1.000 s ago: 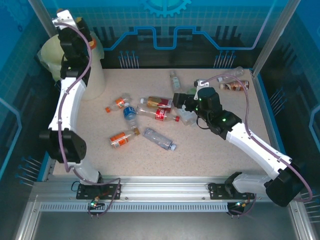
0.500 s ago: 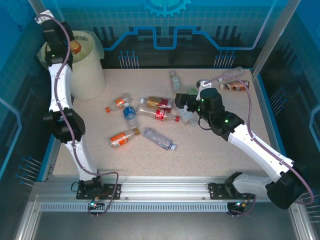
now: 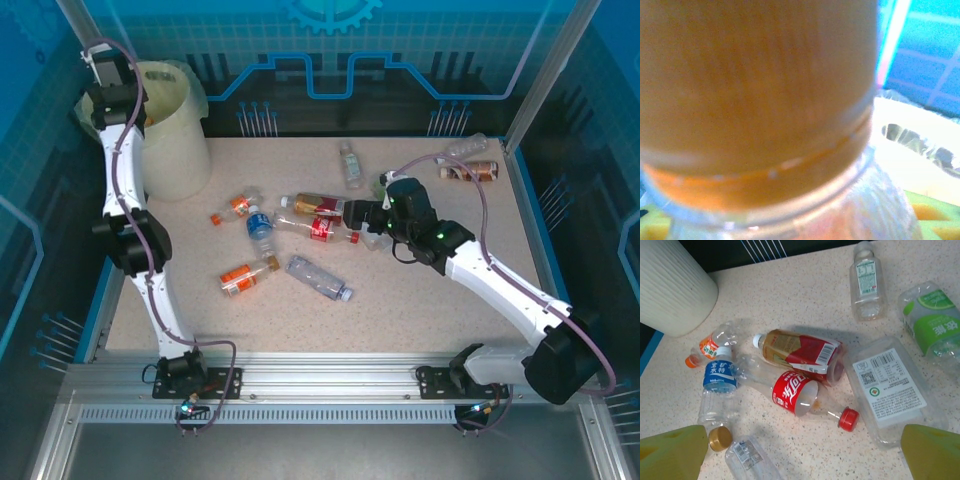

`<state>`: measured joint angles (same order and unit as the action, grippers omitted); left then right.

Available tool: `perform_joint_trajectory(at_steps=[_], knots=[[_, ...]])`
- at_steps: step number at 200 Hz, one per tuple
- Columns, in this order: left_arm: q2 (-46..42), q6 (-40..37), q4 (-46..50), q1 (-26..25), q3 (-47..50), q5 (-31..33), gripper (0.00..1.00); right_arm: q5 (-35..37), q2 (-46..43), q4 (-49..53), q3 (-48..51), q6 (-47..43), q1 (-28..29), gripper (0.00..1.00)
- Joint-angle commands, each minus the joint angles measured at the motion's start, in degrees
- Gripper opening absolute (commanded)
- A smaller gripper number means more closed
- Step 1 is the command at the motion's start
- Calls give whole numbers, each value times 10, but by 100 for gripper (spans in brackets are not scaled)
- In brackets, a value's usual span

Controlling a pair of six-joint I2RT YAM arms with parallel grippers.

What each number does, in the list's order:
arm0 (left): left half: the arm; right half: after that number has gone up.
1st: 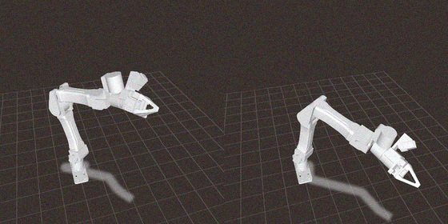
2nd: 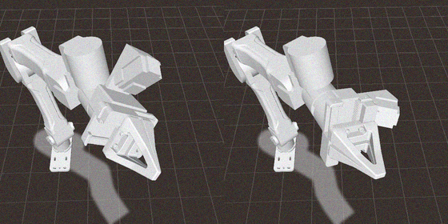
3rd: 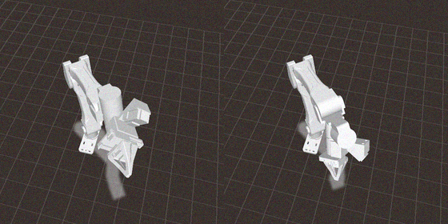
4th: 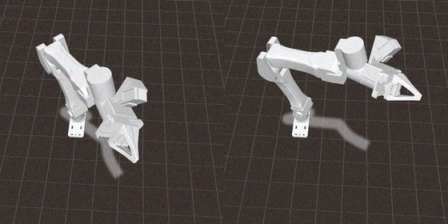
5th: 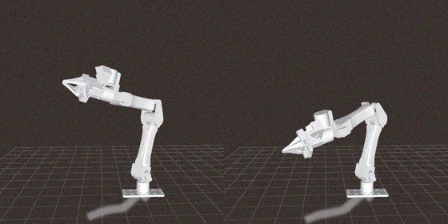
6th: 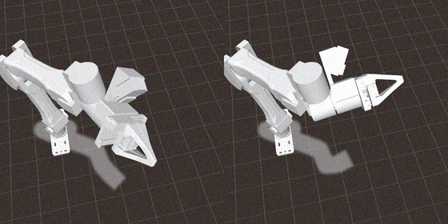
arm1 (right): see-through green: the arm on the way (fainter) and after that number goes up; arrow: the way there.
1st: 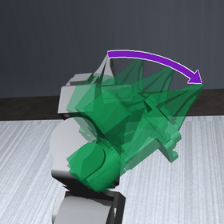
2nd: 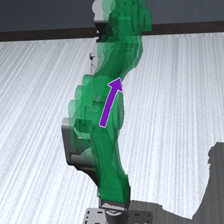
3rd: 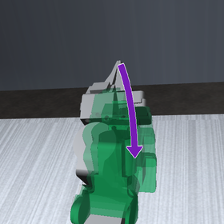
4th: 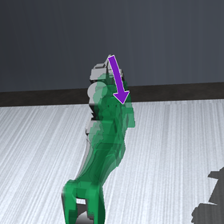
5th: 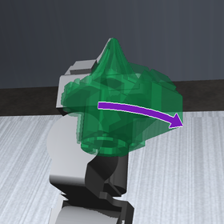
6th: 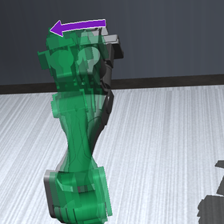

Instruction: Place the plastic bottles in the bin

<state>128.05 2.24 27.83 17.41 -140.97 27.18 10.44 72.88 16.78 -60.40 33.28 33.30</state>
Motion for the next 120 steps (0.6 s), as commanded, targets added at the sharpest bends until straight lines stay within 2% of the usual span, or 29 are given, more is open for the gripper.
perform_joint_trajectory(at_steps=[1,28,71,120], knots=[[11,18,27,2,-24,49,67,-5,2,7,-6,4,-5,100],[10,40,31,2,-27,83,70,-5,5,2,-12,1,-5,100],[-3,57,51,-4,-36,88,83,9,10,4,-13,8,-5,100],[-49,81,62,-28,-28,49,93,35,15,-4,-13,-16,-15,100]])
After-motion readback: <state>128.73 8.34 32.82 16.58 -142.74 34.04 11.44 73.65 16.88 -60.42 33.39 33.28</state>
